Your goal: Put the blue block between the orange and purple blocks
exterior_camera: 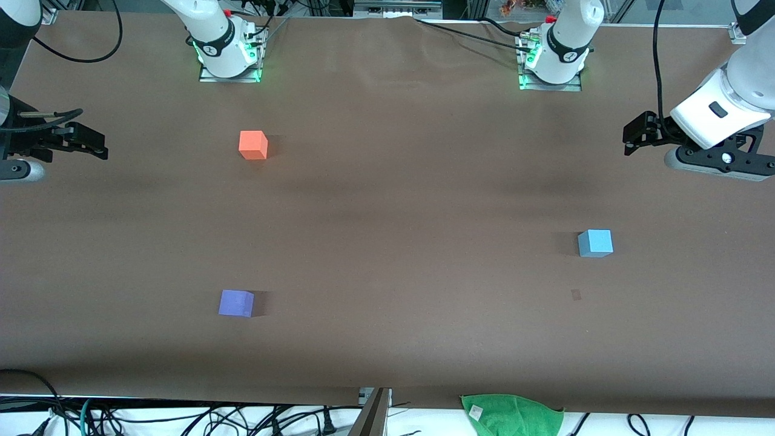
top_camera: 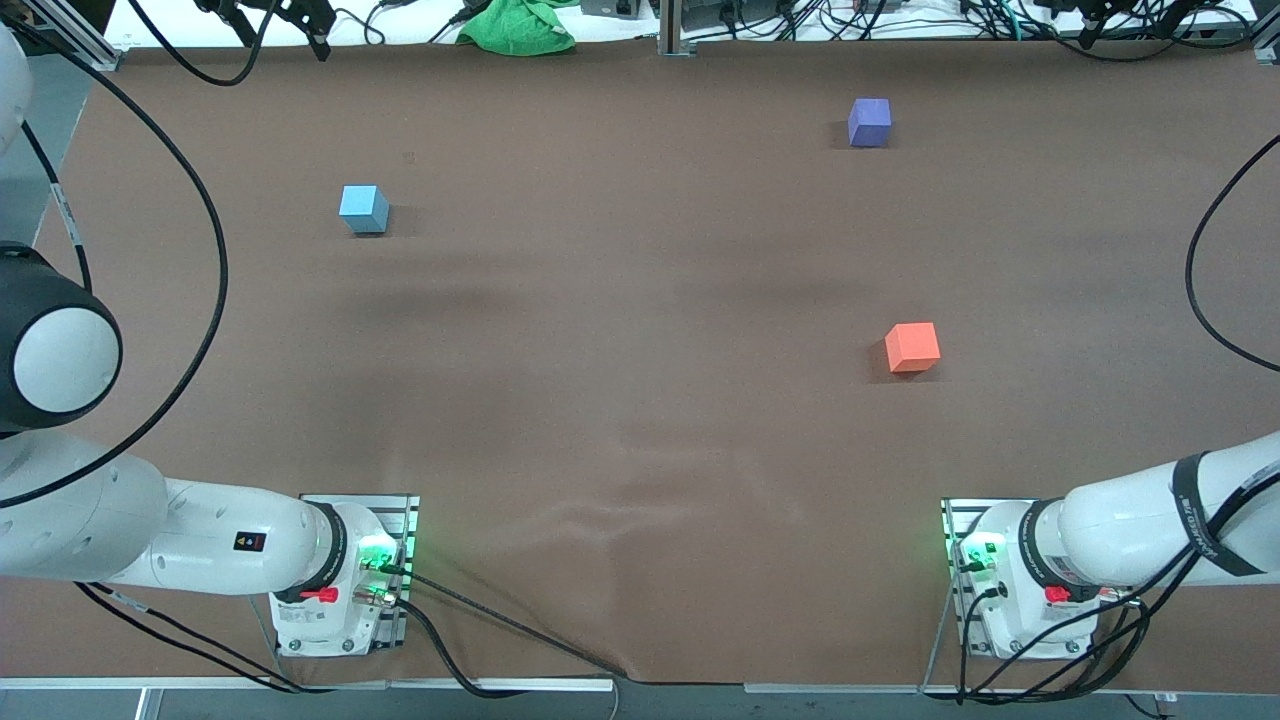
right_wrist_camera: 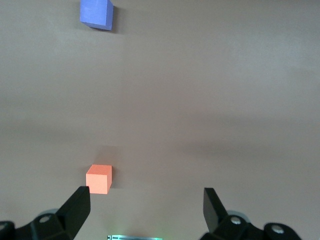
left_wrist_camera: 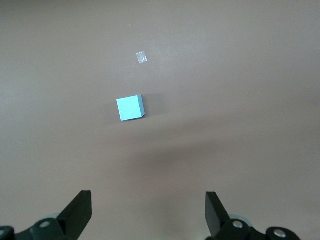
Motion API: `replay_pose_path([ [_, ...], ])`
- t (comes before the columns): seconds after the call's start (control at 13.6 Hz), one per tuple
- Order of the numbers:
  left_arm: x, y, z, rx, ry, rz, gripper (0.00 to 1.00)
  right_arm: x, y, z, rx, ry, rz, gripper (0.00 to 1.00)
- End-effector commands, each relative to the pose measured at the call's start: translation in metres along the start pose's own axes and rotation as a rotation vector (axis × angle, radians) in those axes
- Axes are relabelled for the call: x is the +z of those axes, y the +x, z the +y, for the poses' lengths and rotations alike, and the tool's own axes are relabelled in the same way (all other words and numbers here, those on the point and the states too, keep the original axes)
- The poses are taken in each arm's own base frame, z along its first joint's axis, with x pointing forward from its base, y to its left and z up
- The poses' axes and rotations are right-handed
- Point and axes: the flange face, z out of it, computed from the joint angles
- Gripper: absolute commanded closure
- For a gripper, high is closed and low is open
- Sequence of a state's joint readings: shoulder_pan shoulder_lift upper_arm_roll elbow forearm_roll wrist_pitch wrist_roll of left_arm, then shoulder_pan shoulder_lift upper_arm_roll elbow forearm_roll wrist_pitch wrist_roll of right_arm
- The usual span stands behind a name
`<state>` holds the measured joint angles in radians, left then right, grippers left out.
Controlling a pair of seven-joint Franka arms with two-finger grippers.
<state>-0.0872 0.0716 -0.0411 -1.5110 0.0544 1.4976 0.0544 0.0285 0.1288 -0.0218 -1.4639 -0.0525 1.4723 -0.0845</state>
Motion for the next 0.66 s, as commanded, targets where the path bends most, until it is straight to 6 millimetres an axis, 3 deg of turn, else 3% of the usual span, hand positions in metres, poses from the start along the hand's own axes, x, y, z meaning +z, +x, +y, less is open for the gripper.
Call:
replay_pose_path([
  [0.0, -0.0008, -0.0023, -0.0058, 0.010, 0.004, -0.003, 0.00, -0.0014, -0.0022, 0.0003, 0.008, 0.018, 0.008, 0.00],
  [0.59, 0.0034, 0.0027, -0.0056, -0.002, 0.008, -0.007, 0.00, -0.0007, -0.0017, -0.0006, 0.008, 0.018, 0.007, 0.00],
])
